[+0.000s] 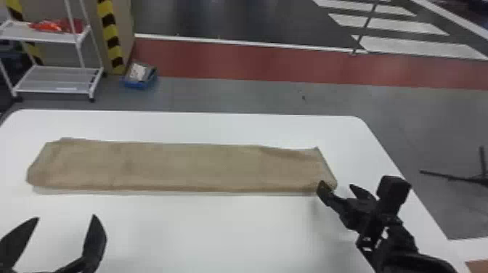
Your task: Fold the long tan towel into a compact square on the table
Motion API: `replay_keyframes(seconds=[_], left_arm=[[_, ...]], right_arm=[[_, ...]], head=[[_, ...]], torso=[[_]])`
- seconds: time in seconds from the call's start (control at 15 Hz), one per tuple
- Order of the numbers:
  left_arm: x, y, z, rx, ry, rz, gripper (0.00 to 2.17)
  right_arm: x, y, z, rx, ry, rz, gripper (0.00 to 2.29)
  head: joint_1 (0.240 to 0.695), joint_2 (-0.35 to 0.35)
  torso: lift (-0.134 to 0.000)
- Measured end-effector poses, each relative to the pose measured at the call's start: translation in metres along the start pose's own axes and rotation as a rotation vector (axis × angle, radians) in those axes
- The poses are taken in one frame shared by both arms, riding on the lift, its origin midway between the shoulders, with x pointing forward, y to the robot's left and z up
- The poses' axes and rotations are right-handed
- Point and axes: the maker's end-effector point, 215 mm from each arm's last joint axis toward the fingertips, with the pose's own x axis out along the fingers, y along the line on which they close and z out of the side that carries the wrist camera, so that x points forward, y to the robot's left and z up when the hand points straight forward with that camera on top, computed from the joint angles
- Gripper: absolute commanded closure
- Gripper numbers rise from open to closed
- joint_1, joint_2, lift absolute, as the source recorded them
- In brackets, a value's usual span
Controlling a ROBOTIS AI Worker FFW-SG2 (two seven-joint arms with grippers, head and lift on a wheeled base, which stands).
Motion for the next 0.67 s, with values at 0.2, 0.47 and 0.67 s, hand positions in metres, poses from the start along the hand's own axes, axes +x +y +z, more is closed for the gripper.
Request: replay_keyframes(seconds=[0.2,0.47,0.67], left_arm=[[0.003,-0.006,-0.003,-0.004,0.011,-0.011,0.08],[0.004,-0.006,-0.007,0.000,0.019,-0.018,0.08],[0.005,-0.005,-0.007,0.001,0.019,-0.019,0.08]], right_arm=[[0.008,0.009,-0.008,-0.031,0.024,0.010,0.31],[0.012,0.012,-0.016,-0.046,0.049,0.019,1.18],[0.006,0.011,-0.011,-0.054,0.037,0.016,1.89]], head=[[0.695,-0.147],[0.695,-0.142],[0.695,-0.143]], torso=[[-0.113],[-0.113],[-0.113]])
